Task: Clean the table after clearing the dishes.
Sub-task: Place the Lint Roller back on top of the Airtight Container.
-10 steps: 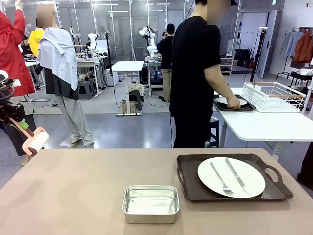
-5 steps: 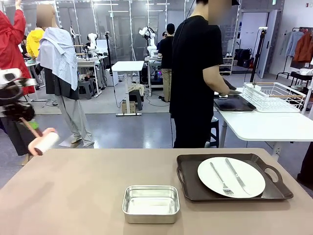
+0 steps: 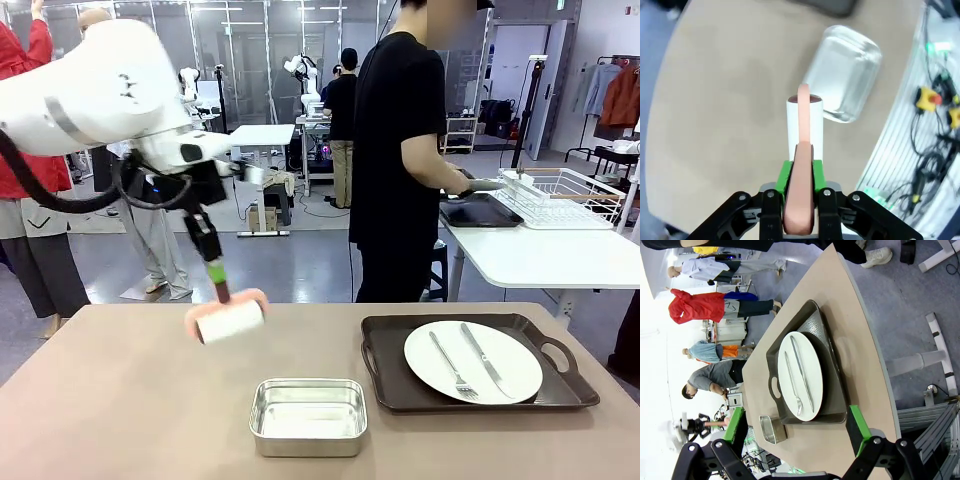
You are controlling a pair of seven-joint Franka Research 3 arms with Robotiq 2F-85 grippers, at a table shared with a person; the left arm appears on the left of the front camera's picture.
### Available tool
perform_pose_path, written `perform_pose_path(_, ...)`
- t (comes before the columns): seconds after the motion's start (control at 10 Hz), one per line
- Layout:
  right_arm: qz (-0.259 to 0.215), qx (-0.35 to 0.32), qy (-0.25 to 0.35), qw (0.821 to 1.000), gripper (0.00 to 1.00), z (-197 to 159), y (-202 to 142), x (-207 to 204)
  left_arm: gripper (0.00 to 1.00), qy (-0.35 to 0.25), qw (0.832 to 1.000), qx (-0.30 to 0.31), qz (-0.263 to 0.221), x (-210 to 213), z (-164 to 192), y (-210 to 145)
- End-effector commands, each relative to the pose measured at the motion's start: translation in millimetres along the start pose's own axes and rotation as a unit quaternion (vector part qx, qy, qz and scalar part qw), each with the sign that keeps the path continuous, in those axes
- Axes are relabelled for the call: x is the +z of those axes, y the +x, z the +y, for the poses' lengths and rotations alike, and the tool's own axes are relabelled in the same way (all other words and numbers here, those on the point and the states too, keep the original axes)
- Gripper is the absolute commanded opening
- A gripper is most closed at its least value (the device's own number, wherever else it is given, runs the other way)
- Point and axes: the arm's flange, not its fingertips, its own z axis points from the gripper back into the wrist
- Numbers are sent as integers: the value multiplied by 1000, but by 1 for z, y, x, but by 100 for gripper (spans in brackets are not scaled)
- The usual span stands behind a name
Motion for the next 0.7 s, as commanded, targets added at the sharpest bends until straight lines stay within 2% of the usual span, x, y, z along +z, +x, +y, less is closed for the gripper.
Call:
perform_pose_path(0.0, -2, 1, 2, 1000, 100, 2, -1, 1, 22, -52, 966, -252, 13, -5, -54, -15)
perform_pose_path(0.1, -2, 1, 2, 1000, 100, 2, -1, 1, 22, -59, 957, -284, 28, -17, -78, -8)
perform_pose_path(0.3, -2, 1, 2, 1000, 100, 2, -1, 1, 22, -41, 951, -305, 16, -34, -96, 15)
perform_pose_path(0.4, -2, 1, 2, 1000, 100, 2, -1, 1, 22, -51, 950, -307, 24, -48, -93, 35)
perform_pose_path(0.6, -2, 1, 2, 1000, 100, 2, -1, 1, 22, -21, 947, -318, 41, -75, -87, 74)
